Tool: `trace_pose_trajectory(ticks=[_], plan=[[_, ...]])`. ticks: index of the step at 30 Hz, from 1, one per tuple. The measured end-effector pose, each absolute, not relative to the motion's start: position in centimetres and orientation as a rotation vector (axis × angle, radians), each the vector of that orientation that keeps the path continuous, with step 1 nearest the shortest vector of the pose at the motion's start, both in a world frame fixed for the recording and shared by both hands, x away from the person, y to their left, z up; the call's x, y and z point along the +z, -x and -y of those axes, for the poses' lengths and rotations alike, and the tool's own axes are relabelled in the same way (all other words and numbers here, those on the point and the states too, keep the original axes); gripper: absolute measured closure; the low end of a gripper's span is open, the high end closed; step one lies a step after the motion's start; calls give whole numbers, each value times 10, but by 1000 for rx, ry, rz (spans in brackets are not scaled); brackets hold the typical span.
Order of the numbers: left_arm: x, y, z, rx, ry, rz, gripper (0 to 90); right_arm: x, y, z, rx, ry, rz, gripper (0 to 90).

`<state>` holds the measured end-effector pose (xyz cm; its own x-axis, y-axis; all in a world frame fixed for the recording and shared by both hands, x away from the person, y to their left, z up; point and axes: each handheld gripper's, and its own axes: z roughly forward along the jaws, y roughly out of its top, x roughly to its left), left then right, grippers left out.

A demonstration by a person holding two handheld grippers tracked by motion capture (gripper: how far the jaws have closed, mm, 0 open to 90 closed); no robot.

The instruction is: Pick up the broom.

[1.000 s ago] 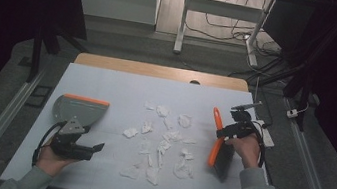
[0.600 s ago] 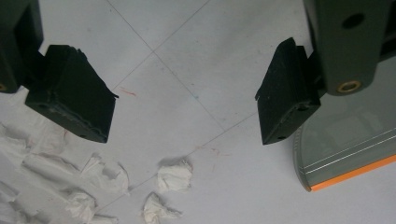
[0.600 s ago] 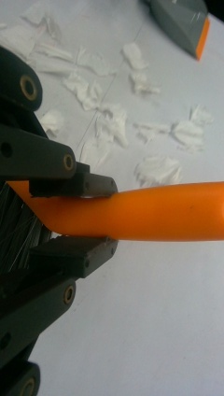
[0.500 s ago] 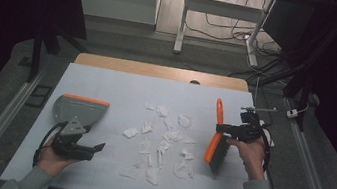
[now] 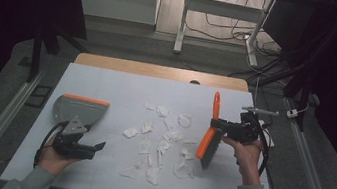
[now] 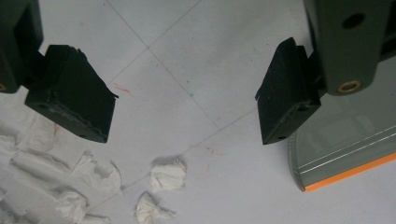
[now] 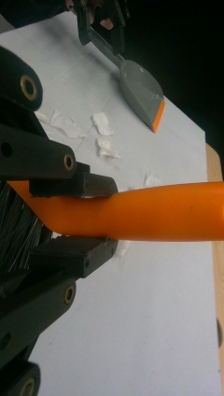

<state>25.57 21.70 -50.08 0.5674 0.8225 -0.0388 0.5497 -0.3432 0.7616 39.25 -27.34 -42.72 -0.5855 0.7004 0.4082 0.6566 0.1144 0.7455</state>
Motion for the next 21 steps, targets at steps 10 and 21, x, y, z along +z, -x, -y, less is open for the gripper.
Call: trace_pose_trajectory(ticks=[10,21], plan=[[-500,-255,-217,466,-2035,-1090,201,-426,-387,272,1610,-1371,-2232,709],[-495,-254,-207,485,-2012,-1047,207,-423,-383,253,1675,-1330,-2198,709]])
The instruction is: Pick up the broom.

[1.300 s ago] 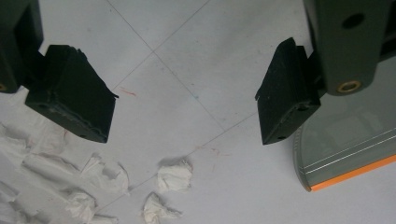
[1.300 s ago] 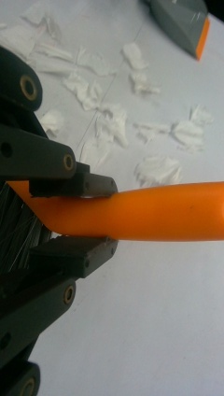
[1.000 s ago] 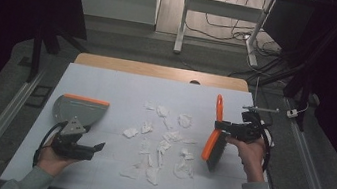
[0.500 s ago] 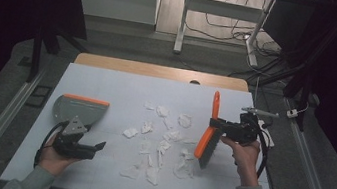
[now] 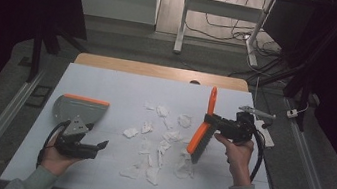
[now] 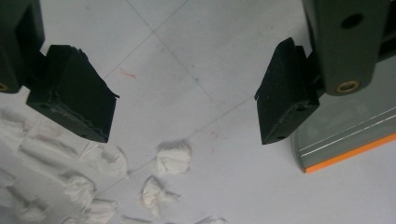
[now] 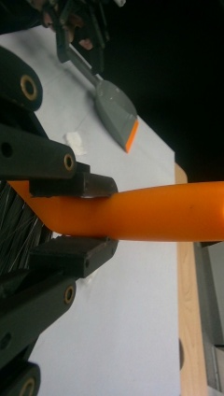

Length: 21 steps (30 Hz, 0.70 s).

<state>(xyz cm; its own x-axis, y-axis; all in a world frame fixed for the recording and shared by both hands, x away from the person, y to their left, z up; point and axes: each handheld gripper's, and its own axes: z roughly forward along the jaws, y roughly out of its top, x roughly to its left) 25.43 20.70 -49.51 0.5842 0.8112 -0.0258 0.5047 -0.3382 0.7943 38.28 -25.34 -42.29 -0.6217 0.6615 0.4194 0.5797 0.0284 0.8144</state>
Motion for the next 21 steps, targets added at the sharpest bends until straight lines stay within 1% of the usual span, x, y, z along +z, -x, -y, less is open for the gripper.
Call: trace_pose_trajectory(ticks=[3,4,5,6,9,17,21], plan=[[-492,-252,-202,471,-2006,-1028,207,-422,-382,250,1680,-1319,-2190,709],[-487,-249,-194,465,-2001,-986,207,-422,-380,247,1681,-1311,-2179,709],[-487,-249,-194,465,-2001,-986,207,-421,-379,246,1688,-1307,-2171,708],[-483,-247,-186,484,-2008,-948,207,-421,-379,244,1697,-1303,-2165,709],[-479,-248,-179,488,-2016,-923,207,-419,-377,239,1712,-1287,-2148,709],[-467,-259,-154,488,-2024,-854,206,-419,-373,226,1745,-1266,-2132,708],[-462,-265,-136,455,-2025,-809,206,-420,-372,219,1754,-1254,-2131,709]])
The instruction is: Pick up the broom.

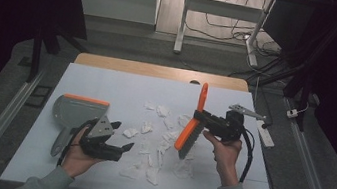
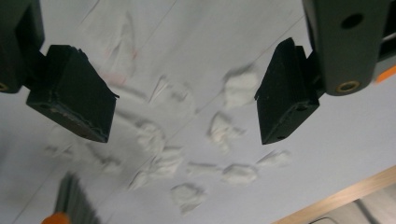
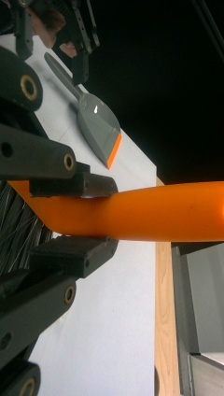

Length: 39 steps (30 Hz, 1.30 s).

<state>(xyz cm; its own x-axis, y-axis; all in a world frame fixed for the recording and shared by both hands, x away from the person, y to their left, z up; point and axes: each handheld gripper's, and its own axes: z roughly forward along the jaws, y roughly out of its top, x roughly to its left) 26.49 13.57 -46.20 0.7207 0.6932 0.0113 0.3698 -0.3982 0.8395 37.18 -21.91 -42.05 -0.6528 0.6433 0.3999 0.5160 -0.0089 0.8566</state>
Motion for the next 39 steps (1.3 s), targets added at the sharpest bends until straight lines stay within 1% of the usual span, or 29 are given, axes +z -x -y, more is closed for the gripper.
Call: trace_pose_trajectory(ticks=[2,8,10,16,20,28,33,39], plan=[[-461,-268,-121,426,-2028,-772,206,-422,-370,213,1767,-1242,-2135,708],[-459,-272,-99,399,-2025,-727,208,-426,-368,203,1776,-1253,-2112,708],[-460,-274,-86,386,-2034,-706,208,-426,-367,201,1778,-1256,-2102,708],[-465,-279,-68,350,-2036,-691,211,-430,-365,195,1802,-1279,-2058,708],[-473,-286,-57,374,-2009,-707,225,-433,-363,192,1814,-1295,-2044,708],[-483,-292,-46,373,-1978,-710,269,-434,-359,187,1836,-1298,-2012,708],[-489,-296,-40,397,-1961,-718,402,-439,-355,184,1899,-1315,-1980,708],[-493,-300,-40,401,-1947,-732,627,-443,-352,180,1914,-1331,-1970,707]])
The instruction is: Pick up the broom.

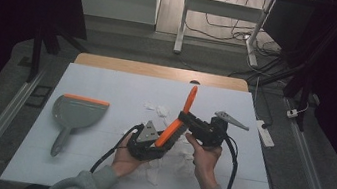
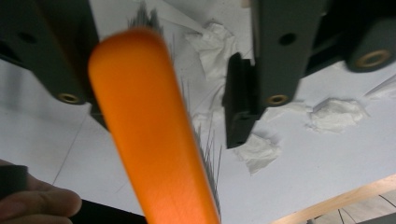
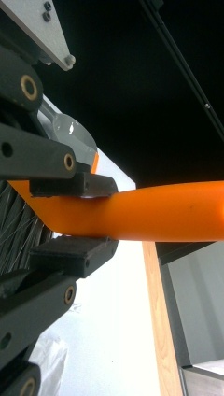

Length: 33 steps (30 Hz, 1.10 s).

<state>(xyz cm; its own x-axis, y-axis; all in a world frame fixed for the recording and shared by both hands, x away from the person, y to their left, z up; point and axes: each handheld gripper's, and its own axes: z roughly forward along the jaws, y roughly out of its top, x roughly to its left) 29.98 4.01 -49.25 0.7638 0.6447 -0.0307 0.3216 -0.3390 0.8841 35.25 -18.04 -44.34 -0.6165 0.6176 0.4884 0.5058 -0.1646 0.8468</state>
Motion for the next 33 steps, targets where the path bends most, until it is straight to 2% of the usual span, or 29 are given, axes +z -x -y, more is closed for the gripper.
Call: trace_pose_trajectory(ticks=[3,14,17,21,23,25,33], plan=[[-494,-303,-42,403,-1938,-755,739,-445,-352,179,1937,-1359,-1963,707],[-490,-308,-54,382,-1952,-784,796,-444,-351,177,1938,-1336,-1978,699],[-487,-309,-57,376,-1967,-777,800,-442,-351,175,1889,-1308,-2000,667],[-483,-311,-64,380,-2000,-774,800,-434,-350,178,1807,-1224,-2033,566],[-482,-313,-69,371,-2016,-772,800,-432,-350,179,1792,-1202,-2046,548],[-480,-313,-72,386,-2038,-768,800,-426,-349,183,1726,-1127,-2109,476],[-467,-311,-85,386,-2117,-718,799,-414,-344,185,1493,-873,-2312,418]])
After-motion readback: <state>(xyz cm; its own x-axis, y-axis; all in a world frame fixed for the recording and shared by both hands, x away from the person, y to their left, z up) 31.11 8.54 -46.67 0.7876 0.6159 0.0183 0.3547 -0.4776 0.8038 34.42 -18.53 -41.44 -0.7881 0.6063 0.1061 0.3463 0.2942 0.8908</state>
